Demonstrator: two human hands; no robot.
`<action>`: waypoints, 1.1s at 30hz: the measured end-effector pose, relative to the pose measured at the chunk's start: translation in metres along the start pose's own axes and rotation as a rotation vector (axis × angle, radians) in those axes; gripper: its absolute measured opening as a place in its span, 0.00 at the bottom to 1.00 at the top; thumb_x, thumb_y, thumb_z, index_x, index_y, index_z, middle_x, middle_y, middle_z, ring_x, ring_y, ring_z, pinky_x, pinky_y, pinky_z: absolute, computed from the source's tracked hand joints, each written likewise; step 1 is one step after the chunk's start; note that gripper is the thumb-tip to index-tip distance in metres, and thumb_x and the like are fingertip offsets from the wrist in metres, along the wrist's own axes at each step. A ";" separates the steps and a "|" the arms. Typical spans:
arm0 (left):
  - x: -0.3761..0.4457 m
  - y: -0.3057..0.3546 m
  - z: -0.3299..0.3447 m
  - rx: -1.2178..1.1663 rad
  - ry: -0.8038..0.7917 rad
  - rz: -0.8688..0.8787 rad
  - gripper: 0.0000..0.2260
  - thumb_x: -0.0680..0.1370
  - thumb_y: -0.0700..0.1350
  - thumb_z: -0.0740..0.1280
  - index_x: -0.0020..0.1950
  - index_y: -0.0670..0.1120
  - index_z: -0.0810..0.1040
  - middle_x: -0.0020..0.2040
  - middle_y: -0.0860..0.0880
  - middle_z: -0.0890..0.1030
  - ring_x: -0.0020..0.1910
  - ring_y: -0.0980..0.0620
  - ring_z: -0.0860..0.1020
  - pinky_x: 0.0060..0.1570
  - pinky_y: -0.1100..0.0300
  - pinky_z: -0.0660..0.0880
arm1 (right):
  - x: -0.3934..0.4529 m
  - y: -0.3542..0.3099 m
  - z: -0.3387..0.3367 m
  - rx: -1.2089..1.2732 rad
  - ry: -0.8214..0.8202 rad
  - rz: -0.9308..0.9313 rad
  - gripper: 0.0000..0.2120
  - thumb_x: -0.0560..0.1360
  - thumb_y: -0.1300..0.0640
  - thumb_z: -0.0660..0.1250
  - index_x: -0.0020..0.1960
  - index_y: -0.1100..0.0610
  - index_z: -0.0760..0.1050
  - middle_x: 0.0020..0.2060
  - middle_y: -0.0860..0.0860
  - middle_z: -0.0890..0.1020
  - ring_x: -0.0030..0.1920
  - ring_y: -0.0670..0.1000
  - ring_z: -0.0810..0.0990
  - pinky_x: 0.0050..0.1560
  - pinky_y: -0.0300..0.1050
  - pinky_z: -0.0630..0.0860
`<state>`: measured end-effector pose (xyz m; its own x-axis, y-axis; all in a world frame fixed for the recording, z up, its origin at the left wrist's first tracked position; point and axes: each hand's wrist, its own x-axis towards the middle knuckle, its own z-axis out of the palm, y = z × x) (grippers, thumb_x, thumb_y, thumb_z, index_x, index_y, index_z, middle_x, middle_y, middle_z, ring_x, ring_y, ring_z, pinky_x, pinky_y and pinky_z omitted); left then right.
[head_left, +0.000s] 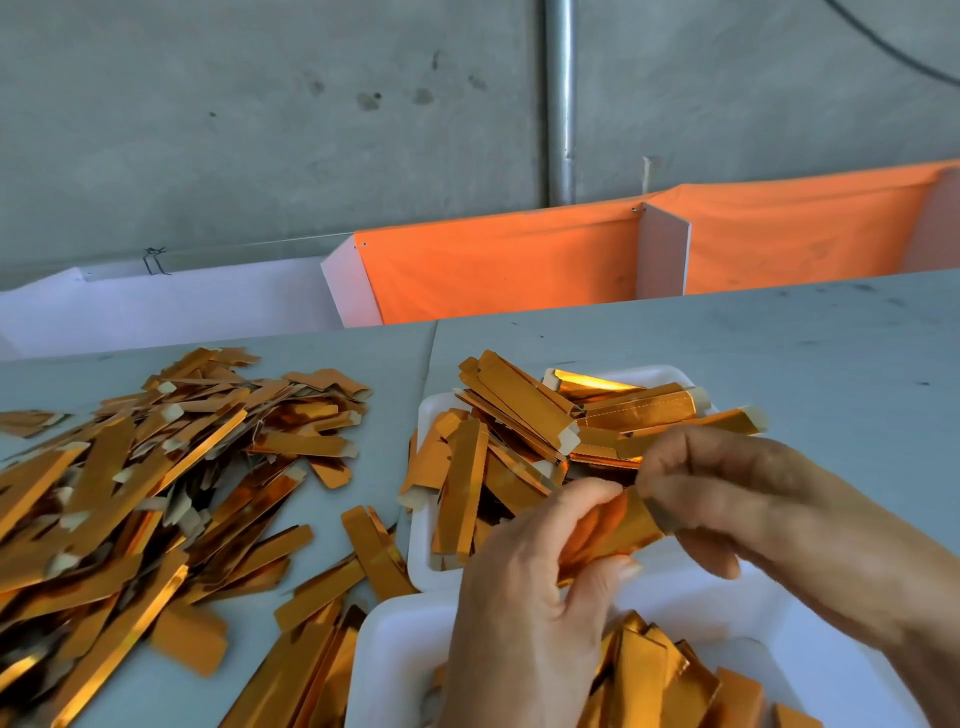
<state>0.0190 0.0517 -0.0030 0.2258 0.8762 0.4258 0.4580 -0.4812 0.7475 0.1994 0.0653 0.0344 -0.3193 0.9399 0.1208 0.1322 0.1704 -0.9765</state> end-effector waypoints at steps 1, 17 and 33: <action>0.000 -0.001 -0.001 -0.021 -0.006 -0.013 0.21 0.72 0.50 0.72 0.57 0.69 0.69 0.53 0.74 0.75 0.55 0.71 0.73 0.50 0.77 0.70 | 0.000 0.001 -0.002 0.093 -0.025 0.019 0.09 0.70 0.53 0.68 0.43 0.58 0.79 0.30 0.51 0.74 0.27 0.49 0.70 0.29 0.35 0.70; -0.003 -0.001 -0.001 -0.032 -0.048 -0.046 0.14 0.67 0.58 0.66 0.50 0.70 0.68 0.48 0.61 0.80 0.53 0.58 0.78 0.51 0.58 0.77 | 0.003 0.004 -0.003 0.401 -0.107 0.193 0.12 0.61 0.58 0.78 0.41 0.58 0.79 0.27 0.56 0.75 0.24 0.52 0.75 0.25 0.38 0.73; -0.001 -0.004 -0.004 -0.050 -0.091 -0.034 0.13 0.71 0.54 0.70 0.51 0.67 0.69 0.49 0.66 0.79 0.51 0.64 0.77 0.49 0.68 0.74 | 0.006 0.007 -0.003 0.314 -0.011 0.203 0.05 0.65 0.64 0.67 0.41 0.62 0.75 0.26 0.61 0.74 0.22 0.52 0.74 0.22 0.37 0.71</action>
<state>0.0133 0.0522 -0.0041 0.2886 0.8899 0.3533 0.4235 -0.4495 0.7865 0.2015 0.0727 0.0284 -0.3267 0.9416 -0.0815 -0.1002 -0.1202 -0.9877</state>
